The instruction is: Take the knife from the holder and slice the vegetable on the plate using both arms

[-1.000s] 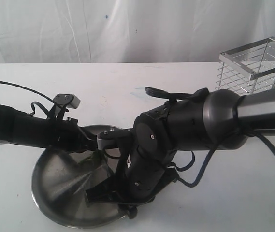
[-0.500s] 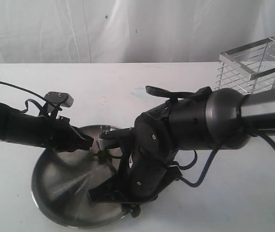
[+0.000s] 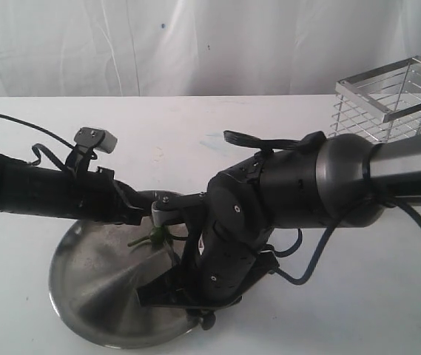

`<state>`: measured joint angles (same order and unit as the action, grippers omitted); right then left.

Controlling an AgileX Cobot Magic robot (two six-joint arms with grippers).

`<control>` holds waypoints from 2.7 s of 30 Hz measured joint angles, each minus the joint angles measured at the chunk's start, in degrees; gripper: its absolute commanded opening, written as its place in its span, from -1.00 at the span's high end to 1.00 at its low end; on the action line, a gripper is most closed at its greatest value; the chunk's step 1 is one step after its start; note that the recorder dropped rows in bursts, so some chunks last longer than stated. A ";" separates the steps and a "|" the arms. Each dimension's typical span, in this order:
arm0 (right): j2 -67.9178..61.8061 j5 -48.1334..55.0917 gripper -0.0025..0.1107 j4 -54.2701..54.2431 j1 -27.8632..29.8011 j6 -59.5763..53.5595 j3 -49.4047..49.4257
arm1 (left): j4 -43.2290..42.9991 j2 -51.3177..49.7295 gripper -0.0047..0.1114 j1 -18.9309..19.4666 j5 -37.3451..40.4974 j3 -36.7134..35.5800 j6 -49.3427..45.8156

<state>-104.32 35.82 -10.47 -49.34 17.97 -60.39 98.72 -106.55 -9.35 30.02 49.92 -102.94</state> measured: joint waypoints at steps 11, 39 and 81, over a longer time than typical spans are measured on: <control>0.00 0.00 0.96 0.00 0.00 0.00 0.00 | 0.00 -4.07 0.92 0.00 1.42 4.01 -0.34; 0.00 6.71 0.96 9.14 -0.32 2.46 0.00 | -0.22 -10.55 0.92 0.11 3.82 3.13 7.45; 0.00 11.12 0.96 10.47 0.02 2.45 2.80 | -0.72 2.49 0.92 0.38 5.51 1.19 9.04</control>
<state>-104.32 46.94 0.00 -49.33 20.42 -57.59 98.00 -104.07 -8.97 35.52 51.11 -93.90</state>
